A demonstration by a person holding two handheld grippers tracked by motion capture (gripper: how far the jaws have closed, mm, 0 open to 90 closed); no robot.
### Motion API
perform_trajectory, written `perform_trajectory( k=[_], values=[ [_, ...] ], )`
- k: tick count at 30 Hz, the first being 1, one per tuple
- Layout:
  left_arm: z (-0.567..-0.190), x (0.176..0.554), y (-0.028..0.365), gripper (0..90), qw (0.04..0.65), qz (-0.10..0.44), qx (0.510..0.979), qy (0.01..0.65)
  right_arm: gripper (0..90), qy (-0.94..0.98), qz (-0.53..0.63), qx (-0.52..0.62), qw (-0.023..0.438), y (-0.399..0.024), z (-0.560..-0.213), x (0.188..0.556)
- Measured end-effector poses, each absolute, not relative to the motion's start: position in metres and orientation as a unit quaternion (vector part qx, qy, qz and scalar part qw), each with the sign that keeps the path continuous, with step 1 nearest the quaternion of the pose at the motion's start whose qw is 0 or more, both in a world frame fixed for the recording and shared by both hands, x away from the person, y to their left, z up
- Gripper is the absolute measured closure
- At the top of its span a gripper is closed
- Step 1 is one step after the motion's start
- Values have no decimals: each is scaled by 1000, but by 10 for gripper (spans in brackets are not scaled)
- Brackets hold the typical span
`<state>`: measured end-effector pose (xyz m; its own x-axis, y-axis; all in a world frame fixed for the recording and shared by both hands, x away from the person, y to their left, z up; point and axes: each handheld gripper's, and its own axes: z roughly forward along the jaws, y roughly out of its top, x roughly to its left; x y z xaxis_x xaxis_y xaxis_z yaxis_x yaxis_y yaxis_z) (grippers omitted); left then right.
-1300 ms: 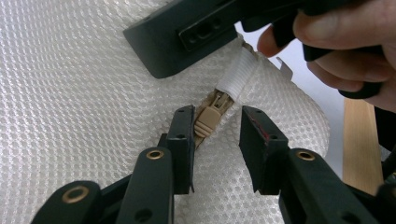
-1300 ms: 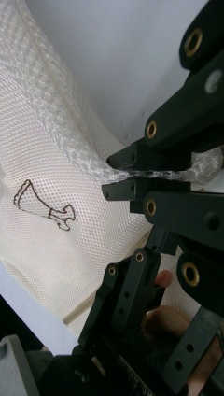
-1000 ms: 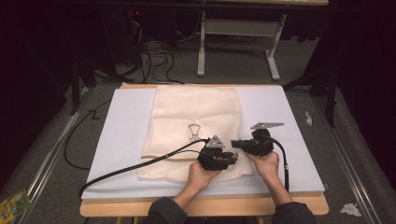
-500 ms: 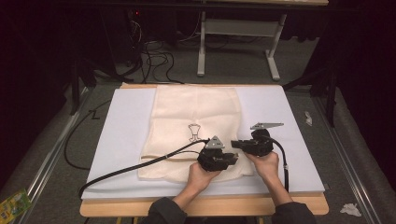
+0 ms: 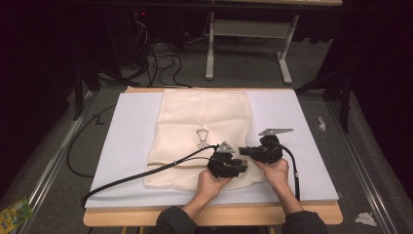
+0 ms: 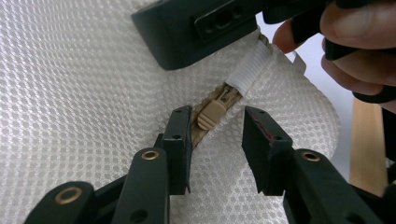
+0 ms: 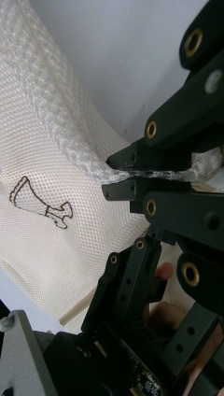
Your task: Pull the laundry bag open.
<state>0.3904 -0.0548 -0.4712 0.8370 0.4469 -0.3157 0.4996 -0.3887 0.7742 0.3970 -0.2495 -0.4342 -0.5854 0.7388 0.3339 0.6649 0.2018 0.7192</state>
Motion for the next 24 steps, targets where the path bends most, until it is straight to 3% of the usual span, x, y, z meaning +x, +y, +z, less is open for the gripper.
perform_trajectory(
  k=[24],
  values=[
    [-471,386,-48,739,508,-44,821,259,883,769,443,459,38,-257,-437,395]
  ],
)
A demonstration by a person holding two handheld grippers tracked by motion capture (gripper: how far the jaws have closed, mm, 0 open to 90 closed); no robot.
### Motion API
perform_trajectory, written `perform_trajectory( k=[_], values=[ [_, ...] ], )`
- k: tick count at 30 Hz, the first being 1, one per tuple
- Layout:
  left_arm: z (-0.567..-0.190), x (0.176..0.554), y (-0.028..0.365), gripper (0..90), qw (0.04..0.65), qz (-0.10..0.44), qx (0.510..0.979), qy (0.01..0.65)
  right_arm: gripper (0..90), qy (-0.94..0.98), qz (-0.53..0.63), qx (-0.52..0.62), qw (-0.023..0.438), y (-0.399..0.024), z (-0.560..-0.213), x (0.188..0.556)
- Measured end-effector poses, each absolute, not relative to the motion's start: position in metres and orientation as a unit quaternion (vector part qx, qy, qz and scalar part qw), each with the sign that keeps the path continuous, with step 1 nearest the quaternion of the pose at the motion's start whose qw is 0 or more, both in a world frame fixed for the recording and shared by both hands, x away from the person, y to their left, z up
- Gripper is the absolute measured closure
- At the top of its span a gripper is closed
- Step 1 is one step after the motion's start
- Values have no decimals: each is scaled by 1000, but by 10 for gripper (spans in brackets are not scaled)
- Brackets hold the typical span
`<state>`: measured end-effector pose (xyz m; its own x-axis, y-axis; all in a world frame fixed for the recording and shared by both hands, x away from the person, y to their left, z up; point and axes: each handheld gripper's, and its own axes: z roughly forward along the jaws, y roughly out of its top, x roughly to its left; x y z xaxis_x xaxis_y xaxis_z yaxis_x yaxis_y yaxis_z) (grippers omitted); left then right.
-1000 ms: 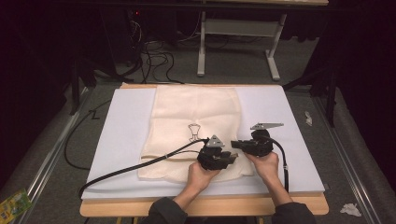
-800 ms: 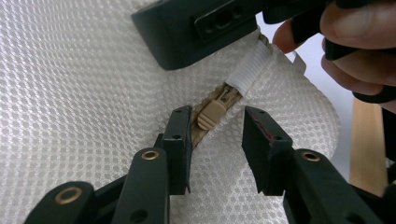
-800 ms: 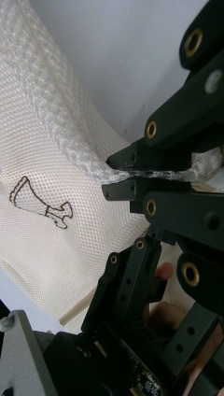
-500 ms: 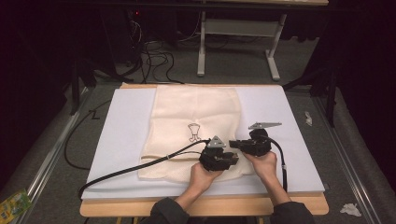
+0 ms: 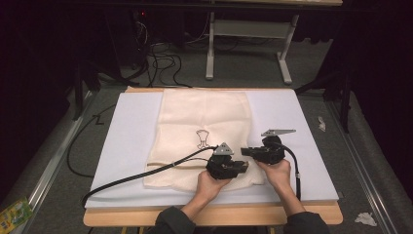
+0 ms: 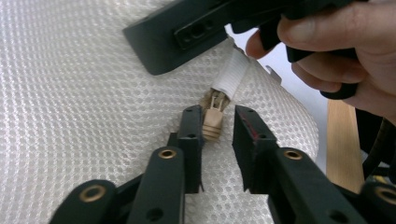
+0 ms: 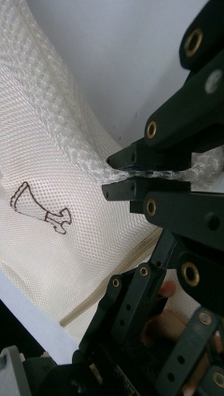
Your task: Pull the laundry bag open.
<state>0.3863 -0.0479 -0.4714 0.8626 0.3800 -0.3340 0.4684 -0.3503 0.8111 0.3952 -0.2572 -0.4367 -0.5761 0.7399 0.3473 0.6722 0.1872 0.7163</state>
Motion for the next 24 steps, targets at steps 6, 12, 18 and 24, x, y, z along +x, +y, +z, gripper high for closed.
perform_trajectory(
  k=[6,12,18,24],
  values=[
    [-472,387,-47,793,508,-41,819,261,883,770,444,458,38,-257,-437,396],
    [-471,387,-47,803,511,-39,819,258,883,769,444,458,39,-257,-437,395],
    [-469,386,-46,780,518,-36,816,252,882,770,443,457,39,-256,-437,395],
    [-470,386,-46,786,516,-46,818,250,882,772,441,457,40,-255,-437,396]
  ],
)
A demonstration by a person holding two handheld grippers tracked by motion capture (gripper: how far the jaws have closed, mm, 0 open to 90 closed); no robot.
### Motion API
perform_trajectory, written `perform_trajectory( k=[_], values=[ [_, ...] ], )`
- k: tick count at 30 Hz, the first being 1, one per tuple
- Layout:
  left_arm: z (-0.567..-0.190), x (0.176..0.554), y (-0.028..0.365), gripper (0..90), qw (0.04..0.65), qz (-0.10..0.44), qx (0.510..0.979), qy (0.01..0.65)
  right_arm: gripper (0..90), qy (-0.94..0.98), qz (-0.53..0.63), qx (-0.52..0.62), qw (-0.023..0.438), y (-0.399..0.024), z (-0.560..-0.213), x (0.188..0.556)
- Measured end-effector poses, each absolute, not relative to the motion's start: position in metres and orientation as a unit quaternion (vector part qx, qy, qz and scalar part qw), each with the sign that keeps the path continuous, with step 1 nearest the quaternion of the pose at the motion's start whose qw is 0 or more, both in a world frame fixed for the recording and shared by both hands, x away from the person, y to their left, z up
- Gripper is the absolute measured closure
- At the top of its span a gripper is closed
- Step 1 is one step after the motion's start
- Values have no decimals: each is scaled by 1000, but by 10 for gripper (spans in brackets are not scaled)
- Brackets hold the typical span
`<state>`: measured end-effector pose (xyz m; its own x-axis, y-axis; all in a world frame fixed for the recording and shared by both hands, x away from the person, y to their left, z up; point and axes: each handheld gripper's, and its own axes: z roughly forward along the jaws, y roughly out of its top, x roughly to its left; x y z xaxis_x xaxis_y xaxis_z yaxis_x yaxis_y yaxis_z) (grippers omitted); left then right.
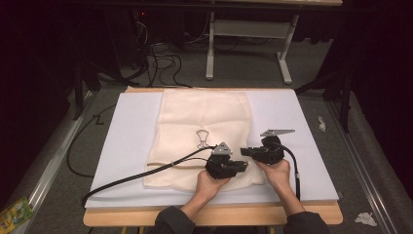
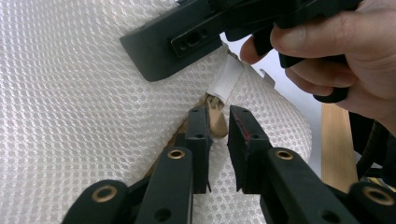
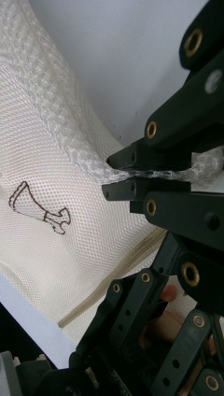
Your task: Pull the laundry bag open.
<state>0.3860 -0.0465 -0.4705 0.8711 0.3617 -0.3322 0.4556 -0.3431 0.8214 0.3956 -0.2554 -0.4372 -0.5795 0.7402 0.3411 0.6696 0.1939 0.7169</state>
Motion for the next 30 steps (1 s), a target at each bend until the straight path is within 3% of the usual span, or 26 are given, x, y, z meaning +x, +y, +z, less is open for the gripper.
perform_trajectory(
  k=[13,30],
  values=[
    [-469,386,-48,866,514,-39,815,264,882,772,439,457,43,-255,-437,395],
    [-460,383,-43,872,497,-11,829,256,882,782,426,452,50,-259,-437,393]
  ],
)
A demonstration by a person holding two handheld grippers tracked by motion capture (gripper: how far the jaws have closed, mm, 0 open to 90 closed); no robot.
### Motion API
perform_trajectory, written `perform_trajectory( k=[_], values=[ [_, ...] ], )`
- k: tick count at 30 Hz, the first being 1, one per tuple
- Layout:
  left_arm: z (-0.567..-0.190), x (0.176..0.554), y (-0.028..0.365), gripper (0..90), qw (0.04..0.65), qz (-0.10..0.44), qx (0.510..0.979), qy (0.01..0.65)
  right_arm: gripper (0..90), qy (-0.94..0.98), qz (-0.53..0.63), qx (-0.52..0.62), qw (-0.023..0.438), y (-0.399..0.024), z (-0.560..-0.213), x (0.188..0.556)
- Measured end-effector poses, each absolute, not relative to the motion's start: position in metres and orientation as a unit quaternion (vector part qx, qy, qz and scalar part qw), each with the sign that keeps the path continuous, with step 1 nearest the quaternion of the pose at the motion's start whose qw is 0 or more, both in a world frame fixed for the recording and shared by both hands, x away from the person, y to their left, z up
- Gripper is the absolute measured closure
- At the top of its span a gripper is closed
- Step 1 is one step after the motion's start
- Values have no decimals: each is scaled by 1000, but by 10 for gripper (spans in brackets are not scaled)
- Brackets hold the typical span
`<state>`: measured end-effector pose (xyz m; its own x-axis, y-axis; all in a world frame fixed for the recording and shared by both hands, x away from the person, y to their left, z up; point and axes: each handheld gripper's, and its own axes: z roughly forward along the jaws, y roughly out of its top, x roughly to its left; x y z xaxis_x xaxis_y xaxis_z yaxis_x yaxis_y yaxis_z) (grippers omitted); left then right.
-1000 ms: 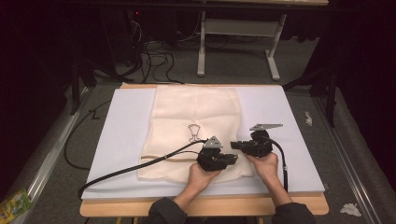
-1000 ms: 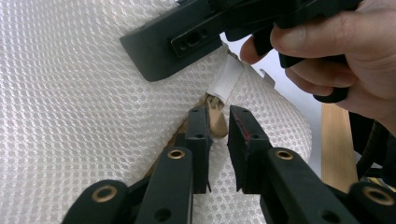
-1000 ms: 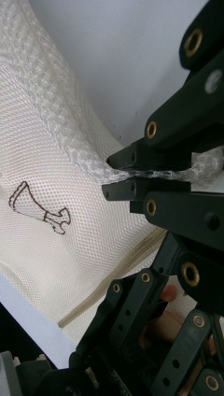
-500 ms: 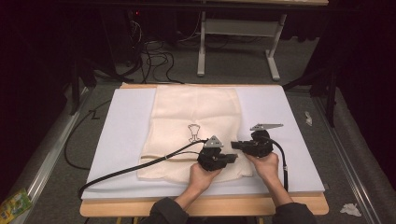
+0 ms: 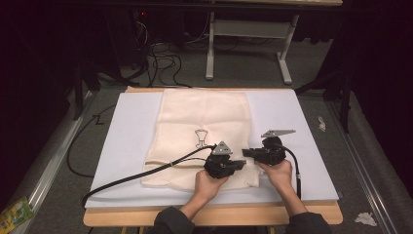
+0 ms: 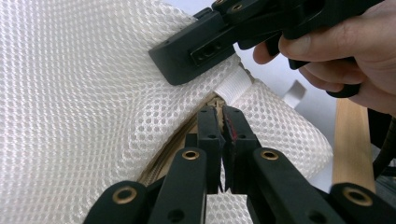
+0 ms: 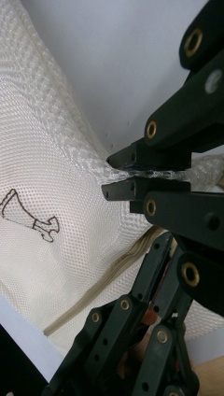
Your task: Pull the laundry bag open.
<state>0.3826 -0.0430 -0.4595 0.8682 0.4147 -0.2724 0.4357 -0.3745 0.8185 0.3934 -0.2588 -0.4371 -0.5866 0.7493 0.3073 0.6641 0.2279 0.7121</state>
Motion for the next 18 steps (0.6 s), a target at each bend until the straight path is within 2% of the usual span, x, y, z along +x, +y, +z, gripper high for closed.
perform_trajectory(
  k=[18],
  values=[
    [-459,382,-42,873,475,-2,840,263,884,784,429,446,49,-258,-438,393]
  ],
)
